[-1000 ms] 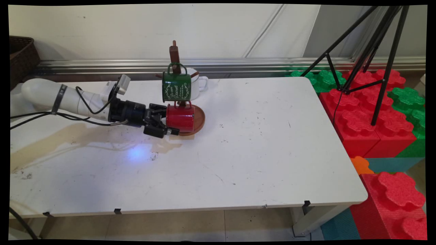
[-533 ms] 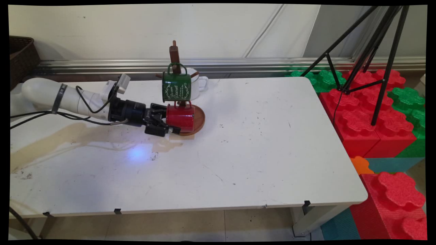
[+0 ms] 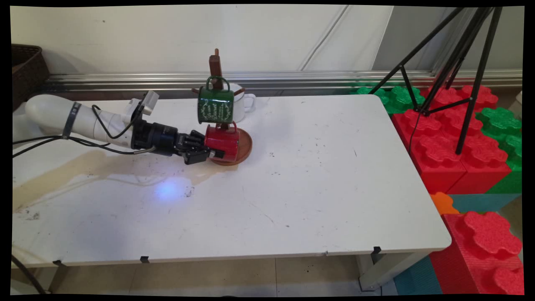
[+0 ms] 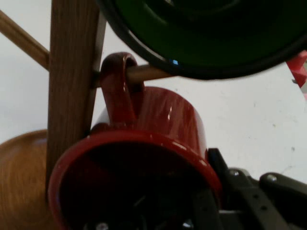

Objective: Place the picked object on the table

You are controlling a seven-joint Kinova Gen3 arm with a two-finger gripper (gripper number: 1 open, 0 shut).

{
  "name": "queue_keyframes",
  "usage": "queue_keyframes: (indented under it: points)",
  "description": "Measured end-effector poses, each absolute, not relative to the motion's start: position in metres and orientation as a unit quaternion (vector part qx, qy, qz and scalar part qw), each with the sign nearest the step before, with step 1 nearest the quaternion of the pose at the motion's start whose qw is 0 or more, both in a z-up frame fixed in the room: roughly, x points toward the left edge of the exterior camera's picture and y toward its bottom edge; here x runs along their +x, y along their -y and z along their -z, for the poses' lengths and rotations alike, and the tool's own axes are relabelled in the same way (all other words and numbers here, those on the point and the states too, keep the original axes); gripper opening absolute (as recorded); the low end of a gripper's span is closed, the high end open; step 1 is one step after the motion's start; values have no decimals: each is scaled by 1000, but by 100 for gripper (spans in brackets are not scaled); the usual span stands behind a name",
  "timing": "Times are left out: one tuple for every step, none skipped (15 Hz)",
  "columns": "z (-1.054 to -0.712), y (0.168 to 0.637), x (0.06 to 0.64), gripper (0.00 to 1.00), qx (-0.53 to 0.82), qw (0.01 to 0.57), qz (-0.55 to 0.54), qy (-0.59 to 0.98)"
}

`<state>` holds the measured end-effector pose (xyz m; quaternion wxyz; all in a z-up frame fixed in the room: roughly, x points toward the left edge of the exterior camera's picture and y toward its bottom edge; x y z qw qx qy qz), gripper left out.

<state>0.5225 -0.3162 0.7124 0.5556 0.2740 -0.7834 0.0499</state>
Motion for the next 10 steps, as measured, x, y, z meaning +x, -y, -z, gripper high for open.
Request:
queue_keyframes:
  points:
    - [-713, 316, 523, 0, 274, 556, -49, 784]
    - [-713, 315, 523, 0, 273, 556, -48, 784]
    - [-713, 315, 522, 0, 272, 556, -46, 784]
    - [-714, 315, 522, 0, 272, 557, -45, 784]
    - [-714, 314, 523, 0, 271, 557, -44, 784]
    - [-714, 314, 523, 0, 271, 557, -44, 784]
    - [-715, 313, 522, 0, 271, 557, -43, 784]
    - [-715, 313, 522, 0, 270, 558, -42, 784]
    - [-716, 313, 522, 0, 269, 558, -42, 784]
    - [-716, 313, 522, 0, 269, 559, -41, 784]
